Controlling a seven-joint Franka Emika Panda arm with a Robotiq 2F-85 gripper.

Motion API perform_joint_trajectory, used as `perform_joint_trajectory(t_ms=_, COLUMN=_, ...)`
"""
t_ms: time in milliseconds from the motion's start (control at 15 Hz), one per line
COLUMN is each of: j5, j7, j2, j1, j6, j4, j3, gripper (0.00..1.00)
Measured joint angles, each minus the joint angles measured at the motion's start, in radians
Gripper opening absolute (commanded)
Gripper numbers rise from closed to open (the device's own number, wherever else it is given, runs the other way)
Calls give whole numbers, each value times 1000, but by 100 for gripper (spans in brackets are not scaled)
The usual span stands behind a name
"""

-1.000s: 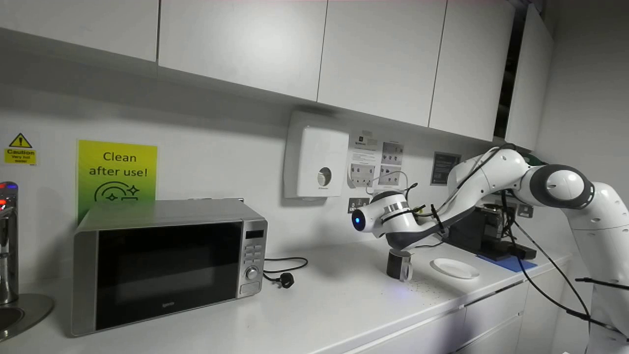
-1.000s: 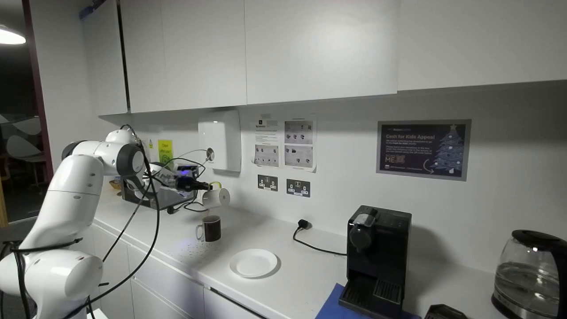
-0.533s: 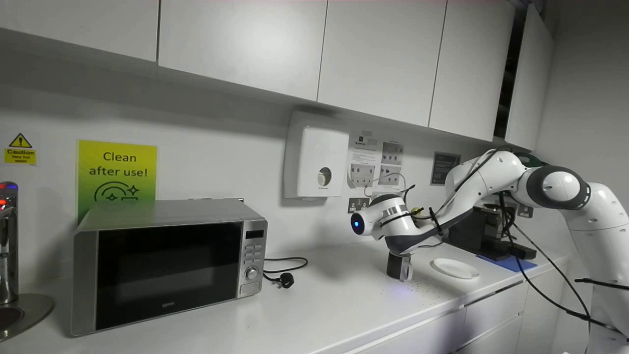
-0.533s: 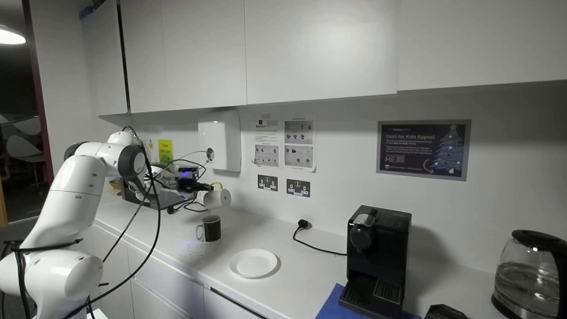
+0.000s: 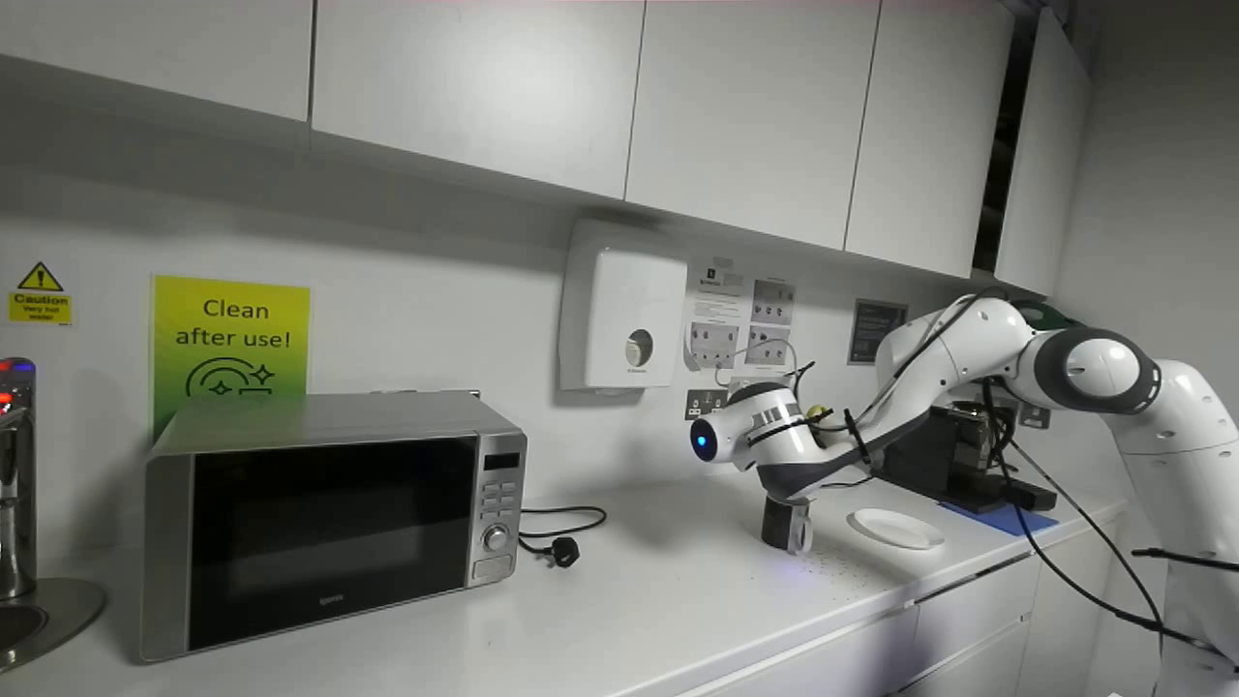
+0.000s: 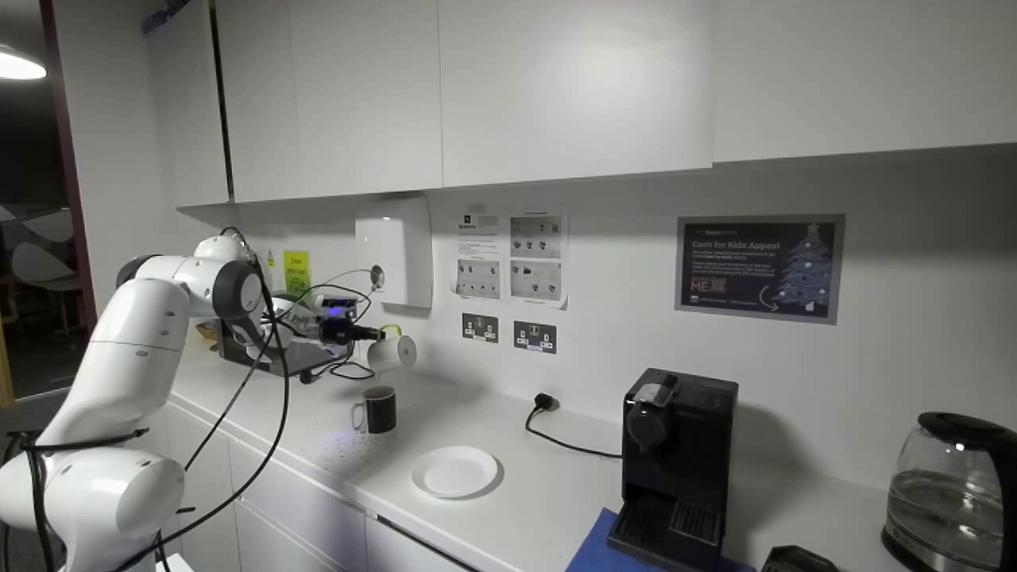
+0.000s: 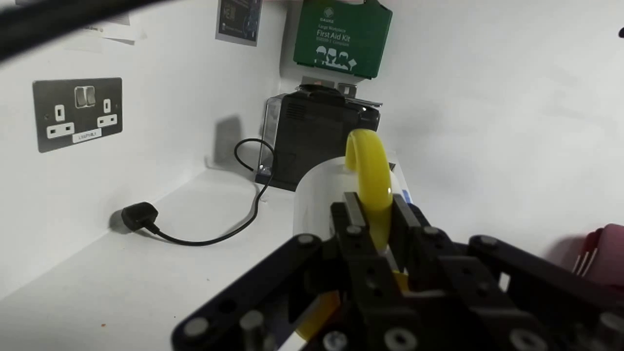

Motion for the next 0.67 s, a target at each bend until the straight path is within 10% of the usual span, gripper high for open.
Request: perform_joint_trajectory(t_ms=667, j5=-36, j7=-45, j2=38, j1=0, j6=0, j4=39, j3=-3, gripper=5)
